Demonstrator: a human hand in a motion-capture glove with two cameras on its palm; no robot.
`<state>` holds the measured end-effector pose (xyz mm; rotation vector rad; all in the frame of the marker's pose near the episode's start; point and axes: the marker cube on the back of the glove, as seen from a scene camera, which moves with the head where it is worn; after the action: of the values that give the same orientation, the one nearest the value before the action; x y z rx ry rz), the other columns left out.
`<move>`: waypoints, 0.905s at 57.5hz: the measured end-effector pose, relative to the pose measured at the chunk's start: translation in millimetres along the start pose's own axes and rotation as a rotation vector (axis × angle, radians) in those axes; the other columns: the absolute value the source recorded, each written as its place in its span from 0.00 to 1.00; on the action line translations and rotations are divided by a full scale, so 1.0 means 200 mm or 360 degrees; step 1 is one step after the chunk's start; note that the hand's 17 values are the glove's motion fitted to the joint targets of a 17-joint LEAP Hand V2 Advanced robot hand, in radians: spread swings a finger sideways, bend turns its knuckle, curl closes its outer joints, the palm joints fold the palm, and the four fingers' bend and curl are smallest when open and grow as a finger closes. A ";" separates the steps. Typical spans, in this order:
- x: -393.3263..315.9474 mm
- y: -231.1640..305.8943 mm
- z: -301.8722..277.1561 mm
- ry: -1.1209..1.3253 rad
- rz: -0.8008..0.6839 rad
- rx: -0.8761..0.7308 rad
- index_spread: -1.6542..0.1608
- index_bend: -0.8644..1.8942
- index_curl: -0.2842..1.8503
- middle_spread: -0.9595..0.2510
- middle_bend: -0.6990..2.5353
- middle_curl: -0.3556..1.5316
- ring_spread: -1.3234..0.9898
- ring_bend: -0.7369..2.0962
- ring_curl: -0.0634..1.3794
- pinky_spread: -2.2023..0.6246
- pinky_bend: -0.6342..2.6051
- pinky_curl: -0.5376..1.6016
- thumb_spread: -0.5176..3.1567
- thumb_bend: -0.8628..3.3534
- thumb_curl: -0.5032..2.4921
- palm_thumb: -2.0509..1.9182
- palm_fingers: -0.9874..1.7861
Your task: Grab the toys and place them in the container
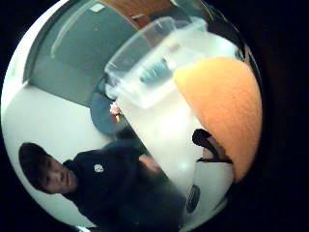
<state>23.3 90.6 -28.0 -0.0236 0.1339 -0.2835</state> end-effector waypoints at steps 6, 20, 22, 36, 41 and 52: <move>-0.17 -0.39 -0.15 -0.0241 0.0148 0.0133 0.73 0.54 0.30 0.55 0.55 0.56 0.39 0.73 0.46 0.62 0.50 0.49 0.34 0.26 0.44 0.71 0.75; -0.41 -1.03 0.06 -0.0308 0.0389 -0.0189 0.78 0.39 0.31 0.59 0.44 0.54 0.42 0.66 0.44 0.65 0.56 0.52 0.39 0.20 0.42 0.61 0.34; -0.39 -1.02 0.08 -0.0384 0.0362 -0.0201 0.80 0.40 0.32 0.64 0.40 0.52 0.46 0.59 0.44 0.69 0.56 0.53 0.40 0.18 0.39 0.57 0.22; 0.04 -0.60 -0.10 -0.0292 0.0758 -0.0124 0.84 0.37 0.29 0.75 0.32 0.45 0.54 0.44 0.27 0.77 0.49 0.45 0.46 0.20 0.33 0.53 0.32; 0.32 -0.34 -0.14 -0.0250 0.0912 -0.0261 0.83 0.37 0.29 0.76 0.31 0.44 0.55 0.43 0.26 0.78 0.47 0.44 0.47 0.20 0.32 0.53 0.33; 0.65 0.36 -0.06 -0.0003 0.1229 -0.0867 0.84 0.36 0.29 0.79 0.29 0.43 0.57 0.38 0.23 0.79 0.46 0.42 0.49 0.20 0.31 0.55 0.28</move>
<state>165.3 123.0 -59.5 -0.5015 0.2046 0.5308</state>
